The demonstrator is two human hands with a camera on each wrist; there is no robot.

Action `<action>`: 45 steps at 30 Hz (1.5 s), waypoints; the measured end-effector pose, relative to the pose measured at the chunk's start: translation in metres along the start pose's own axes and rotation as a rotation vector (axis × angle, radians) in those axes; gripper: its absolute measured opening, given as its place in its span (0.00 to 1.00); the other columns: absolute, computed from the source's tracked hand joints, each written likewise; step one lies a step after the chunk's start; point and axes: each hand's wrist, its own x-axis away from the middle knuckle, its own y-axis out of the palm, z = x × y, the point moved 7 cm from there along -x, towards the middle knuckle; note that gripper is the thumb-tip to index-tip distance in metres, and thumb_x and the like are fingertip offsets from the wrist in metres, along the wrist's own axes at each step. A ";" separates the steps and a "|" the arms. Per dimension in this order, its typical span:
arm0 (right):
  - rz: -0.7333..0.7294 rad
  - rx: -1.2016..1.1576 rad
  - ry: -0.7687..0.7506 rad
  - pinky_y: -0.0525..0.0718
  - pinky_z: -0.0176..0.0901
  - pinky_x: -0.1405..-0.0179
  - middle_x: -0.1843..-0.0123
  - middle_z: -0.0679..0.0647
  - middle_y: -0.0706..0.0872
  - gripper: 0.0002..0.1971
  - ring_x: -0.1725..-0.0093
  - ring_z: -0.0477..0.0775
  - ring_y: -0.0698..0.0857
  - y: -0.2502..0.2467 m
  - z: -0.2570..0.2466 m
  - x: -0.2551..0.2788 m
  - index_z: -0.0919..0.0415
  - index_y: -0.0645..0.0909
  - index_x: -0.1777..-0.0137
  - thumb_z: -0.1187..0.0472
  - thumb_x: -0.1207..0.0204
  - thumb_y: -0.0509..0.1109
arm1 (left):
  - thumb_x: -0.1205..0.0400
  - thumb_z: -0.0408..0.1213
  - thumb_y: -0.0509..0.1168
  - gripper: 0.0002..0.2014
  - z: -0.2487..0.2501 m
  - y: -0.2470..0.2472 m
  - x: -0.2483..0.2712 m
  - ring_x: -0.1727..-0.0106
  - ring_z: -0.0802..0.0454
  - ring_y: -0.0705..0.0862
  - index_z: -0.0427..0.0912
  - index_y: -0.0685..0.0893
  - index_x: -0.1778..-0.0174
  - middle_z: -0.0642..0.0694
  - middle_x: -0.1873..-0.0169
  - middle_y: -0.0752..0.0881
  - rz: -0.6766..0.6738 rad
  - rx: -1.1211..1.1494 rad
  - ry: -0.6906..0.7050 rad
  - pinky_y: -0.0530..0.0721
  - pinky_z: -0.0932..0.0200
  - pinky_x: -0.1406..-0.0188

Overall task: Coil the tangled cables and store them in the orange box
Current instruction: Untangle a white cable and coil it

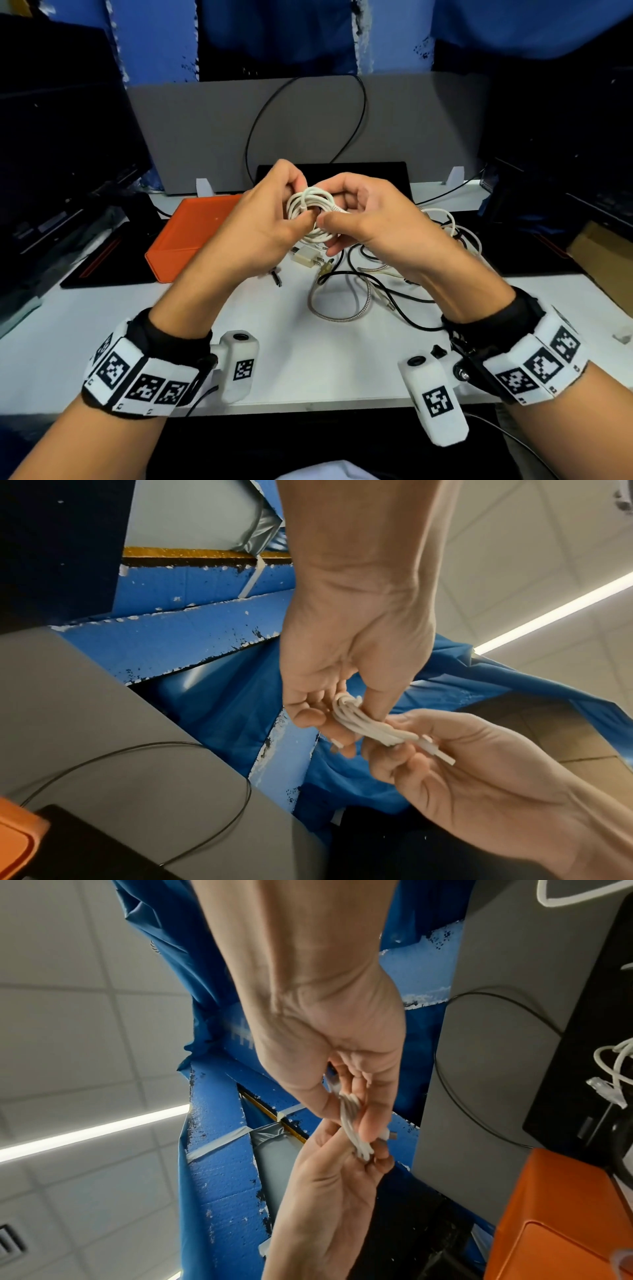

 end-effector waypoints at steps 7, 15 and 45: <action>-0.064 -0.032 -0.045 0.93 0.47 0.55 0.47 0.66 0.90 0.11 0.52 0.54 0.90 0.000 -0.009 0.002 0.65 0.83 0.35 0.73 0.16 0.70 | 0.12 0.44 0.60 0.04 0.005 -0.003 0.004 0.60 0.51 0.83 0.52 0.78 0.45 0.51 0.59 0.85 -0.065 -0.243 0.009 0.85 0.39 0.60; -0.095 -0.051 -0.049 0.91 0.45 0.55 0.49 0.56 0.92 0.11 0.53 0.52 0.88 -0.006 -0.008 0.003 0.60 0.88 0.35 0.66 0.11 0.66 | 0.06 0.54 0.47 0.19 0.018 -0.004 0.012 0.53 0.61 0.83 0.55 0.83 0.47 0.60 0.57 0.86 -0.106 -0.169 0.100 0.80 0.59 0.50; 0.218 0.111 -0.199 0.94 0.53 0.54 0.45 0.60 0.93 0.15 0.49 0.60 0.93 -0.018 -0.003 -0.004 0.60 0.87 0.28 0.64 0.11 0.68 | 0.07 0.58 0.45 0.19 0.023 0.004 0.013 0.68 0.56 0.81 0.53 0.78 0.39 0.54 0.70 0.82 0.059 -0.246 0.139 0.76 0.46 0.66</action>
